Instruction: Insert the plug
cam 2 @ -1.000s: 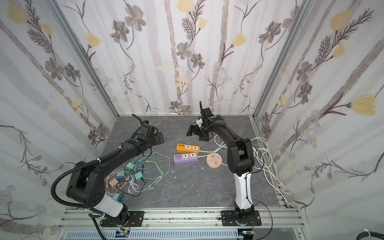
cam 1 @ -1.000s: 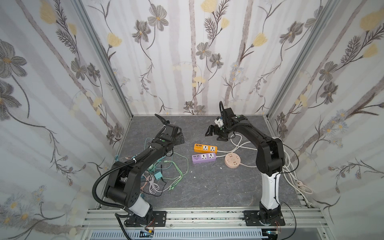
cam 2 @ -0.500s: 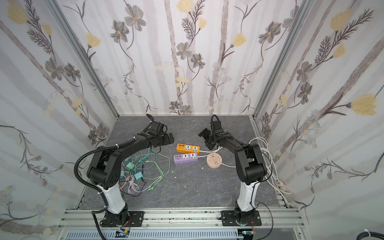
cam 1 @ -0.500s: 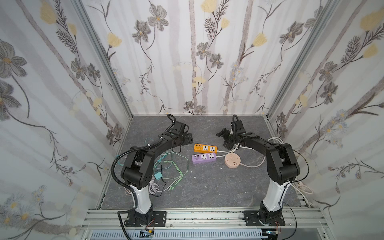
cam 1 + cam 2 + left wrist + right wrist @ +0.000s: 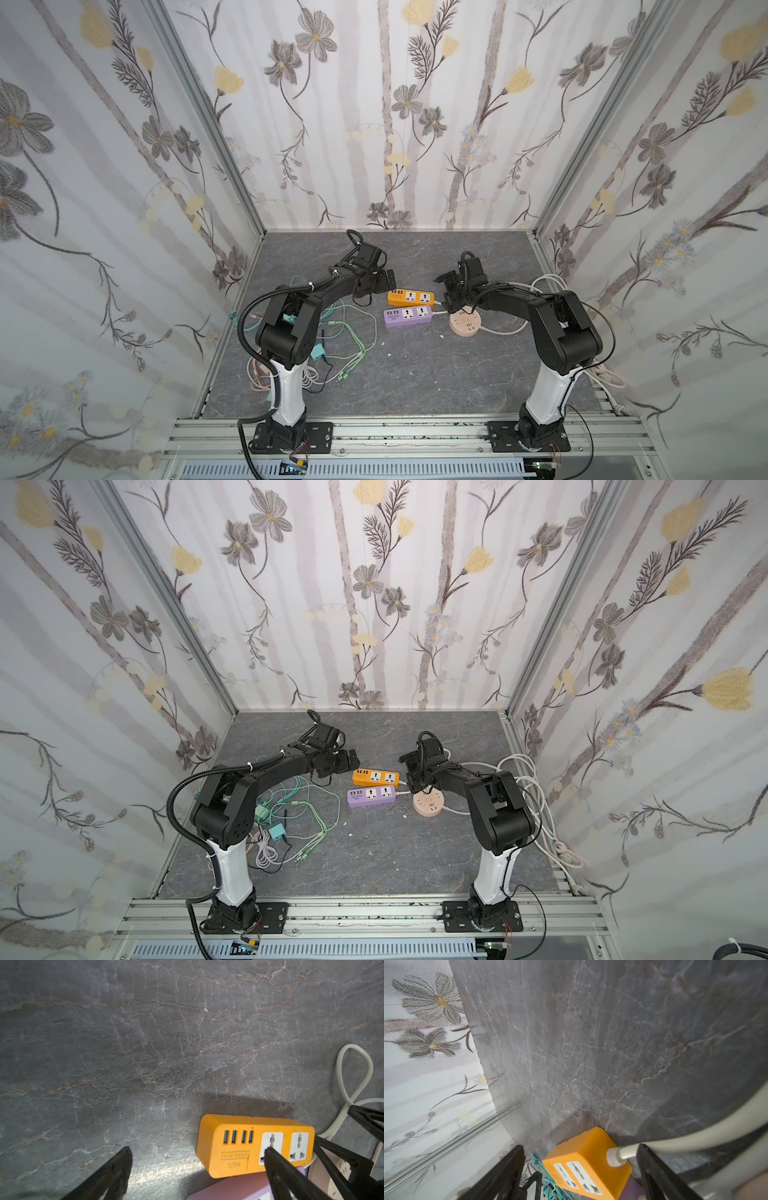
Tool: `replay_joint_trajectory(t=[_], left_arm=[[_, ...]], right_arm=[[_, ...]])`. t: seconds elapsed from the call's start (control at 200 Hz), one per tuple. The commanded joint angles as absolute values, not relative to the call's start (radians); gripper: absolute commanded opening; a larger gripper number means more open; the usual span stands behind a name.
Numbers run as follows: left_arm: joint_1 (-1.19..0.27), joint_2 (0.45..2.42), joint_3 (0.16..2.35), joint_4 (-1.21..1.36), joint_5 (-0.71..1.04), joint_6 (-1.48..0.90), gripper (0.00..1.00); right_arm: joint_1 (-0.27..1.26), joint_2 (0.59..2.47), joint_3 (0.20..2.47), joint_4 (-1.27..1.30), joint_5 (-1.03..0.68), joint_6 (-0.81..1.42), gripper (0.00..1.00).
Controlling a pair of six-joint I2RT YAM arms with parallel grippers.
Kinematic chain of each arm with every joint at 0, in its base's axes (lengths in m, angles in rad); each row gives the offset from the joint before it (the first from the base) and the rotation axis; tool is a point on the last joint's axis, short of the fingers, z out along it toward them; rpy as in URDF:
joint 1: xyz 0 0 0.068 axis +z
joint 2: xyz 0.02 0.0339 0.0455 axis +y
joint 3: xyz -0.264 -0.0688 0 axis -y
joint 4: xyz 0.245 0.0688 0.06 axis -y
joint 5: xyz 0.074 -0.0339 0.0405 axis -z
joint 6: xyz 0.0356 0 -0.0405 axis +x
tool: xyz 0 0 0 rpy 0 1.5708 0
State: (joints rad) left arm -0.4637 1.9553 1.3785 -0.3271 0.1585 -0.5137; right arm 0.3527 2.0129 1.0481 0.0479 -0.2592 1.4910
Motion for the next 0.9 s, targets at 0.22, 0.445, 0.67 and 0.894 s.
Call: replay_joint_trajectory(t=[0.22, 0.445, 0.67, 0.894], left_arm=[[-0.466, 1.966, 1.388, -0.347, 0.172, -0.526, 1.0], [-0.469, 1.971, 1.391, -0.314, 0.243, -0.535, 1.0], [-0.476, 1.99, 1.386, -0.285, 0.262, -0.554, 1.0], [-0.467, 2.012, 1.412, -0.267, 0.253, -0.548, 1.0]], right_arm=[[0.386, 1.927, 1.043, 0.014, -0.247, 1.505, 0.87], [0.401, 1.97, 0.983, 0.105, -0.248, 1.57, 0.81], [0.41, 2.033, 0.997, 0.129, -0.237, 1.557, 0.56], [0.414, 2.111, 1.084, 0.12, -0.238, 1.525, 0.41]])
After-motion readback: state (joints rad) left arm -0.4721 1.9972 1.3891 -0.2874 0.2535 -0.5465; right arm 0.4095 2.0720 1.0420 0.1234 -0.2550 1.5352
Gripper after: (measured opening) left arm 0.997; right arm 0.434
